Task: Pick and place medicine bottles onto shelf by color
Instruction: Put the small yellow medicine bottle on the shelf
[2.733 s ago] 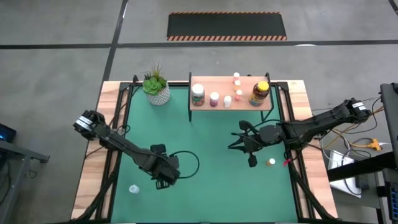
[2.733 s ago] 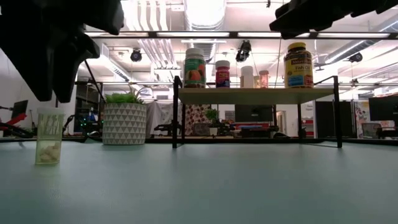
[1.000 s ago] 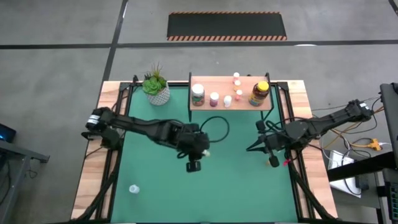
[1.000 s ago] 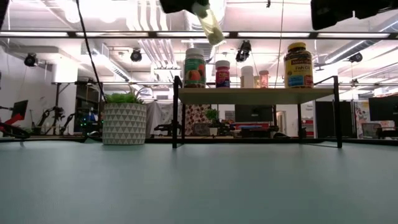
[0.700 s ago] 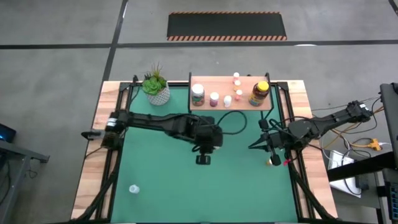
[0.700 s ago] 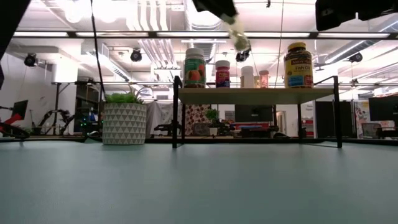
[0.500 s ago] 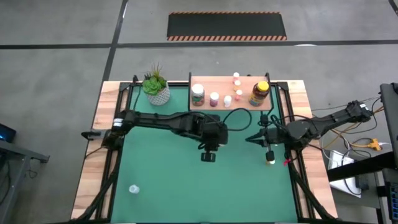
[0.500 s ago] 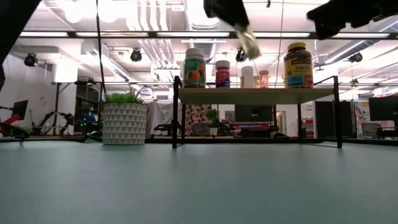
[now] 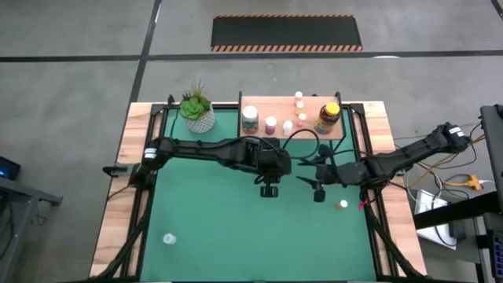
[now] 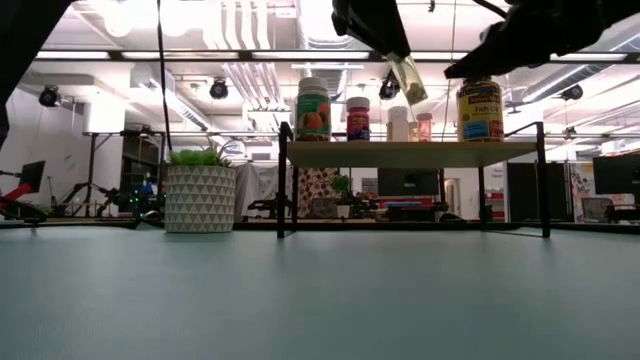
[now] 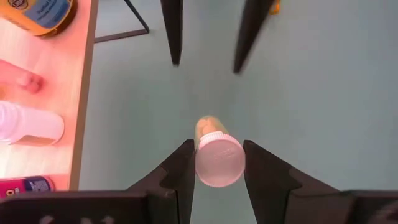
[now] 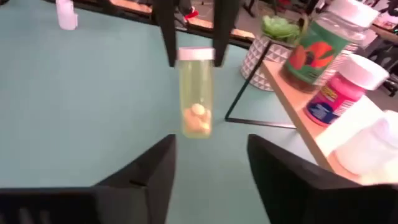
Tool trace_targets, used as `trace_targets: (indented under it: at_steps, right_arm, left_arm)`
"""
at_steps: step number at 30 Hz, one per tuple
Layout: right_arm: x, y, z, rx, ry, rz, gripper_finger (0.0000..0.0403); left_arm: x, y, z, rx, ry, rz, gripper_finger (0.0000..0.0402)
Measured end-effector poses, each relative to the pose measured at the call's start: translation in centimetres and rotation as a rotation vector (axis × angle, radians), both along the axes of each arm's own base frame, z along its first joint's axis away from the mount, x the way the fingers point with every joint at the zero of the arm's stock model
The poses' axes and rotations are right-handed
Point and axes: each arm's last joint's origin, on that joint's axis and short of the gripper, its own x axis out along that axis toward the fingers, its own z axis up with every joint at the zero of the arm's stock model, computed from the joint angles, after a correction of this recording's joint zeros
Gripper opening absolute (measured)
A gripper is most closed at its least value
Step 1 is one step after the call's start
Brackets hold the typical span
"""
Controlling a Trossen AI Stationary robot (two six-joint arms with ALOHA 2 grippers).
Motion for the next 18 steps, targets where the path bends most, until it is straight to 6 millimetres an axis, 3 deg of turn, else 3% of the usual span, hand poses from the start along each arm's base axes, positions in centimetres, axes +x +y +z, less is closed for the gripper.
trace_targets:
  at_steps: [8,18]
  right_arm:
    - [1.9,0.6,-0.1,-0.019,0.049,0.0,0.0247]
    - [2.1,0.6,0.3,-0.036,0.036,-0.03,0.0207]
  left_arm:
    - [0.4,-0.1,0.4,-0.006,-0.061,-0.001,0.0098]
    - [0.9,-0.2,0.8,-0.013,-0.124,-0.008,0.0098]
